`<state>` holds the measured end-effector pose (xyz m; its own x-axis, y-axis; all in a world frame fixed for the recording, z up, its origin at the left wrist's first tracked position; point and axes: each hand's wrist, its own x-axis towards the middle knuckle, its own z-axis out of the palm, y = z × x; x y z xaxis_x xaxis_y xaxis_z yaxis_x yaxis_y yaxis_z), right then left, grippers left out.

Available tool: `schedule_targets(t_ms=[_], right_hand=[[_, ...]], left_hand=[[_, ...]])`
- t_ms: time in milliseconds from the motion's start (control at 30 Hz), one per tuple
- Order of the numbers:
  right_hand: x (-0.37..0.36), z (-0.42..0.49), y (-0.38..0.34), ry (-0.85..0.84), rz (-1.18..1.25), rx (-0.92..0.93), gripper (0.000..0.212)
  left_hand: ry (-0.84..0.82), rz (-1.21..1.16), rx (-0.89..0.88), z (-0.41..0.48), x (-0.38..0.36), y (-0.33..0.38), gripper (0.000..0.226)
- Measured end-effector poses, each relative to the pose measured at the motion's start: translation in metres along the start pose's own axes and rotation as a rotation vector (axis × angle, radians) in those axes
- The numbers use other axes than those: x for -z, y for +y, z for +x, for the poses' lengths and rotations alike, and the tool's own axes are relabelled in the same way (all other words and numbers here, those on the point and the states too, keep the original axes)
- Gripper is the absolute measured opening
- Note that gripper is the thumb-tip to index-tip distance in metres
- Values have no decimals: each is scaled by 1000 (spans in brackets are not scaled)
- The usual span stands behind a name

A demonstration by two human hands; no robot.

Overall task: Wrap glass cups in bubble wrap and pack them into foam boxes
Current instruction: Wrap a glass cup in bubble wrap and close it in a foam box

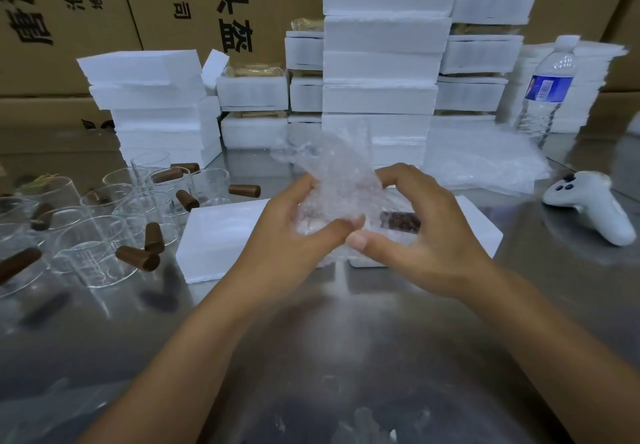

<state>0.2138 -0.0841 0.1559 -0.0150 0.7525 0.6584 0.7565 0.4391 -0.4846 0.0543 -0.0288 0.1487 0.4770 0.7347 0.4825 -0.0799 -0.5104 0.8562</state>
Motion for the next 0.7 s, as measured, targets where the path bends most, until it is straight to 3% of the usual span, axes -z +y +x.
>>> schedule_targets(t_ms=[133,233,333,433,567,700], right_hand=[[-4,3,-1,166,46,13,40],[-6,4,-2,182,188,-142,30],[-6,6,-2,183,314,-293,40],[-4,9,1,163,424,-393,19],[3,10,9,-12,573,-542,46],[7,10,8,-44,617,-458,27]], left_hand=[[4,65,-10,-2,-3,-3,36],[-18,70,-23,-4,-4,-3,50],[-49,70,-67,-5,-5,-1,64],[-66,121,-133,-6,-6,1,73],[-87,289,-213,-8,-5,3,56],[-81,349,-186,-8,-7,1,40]])
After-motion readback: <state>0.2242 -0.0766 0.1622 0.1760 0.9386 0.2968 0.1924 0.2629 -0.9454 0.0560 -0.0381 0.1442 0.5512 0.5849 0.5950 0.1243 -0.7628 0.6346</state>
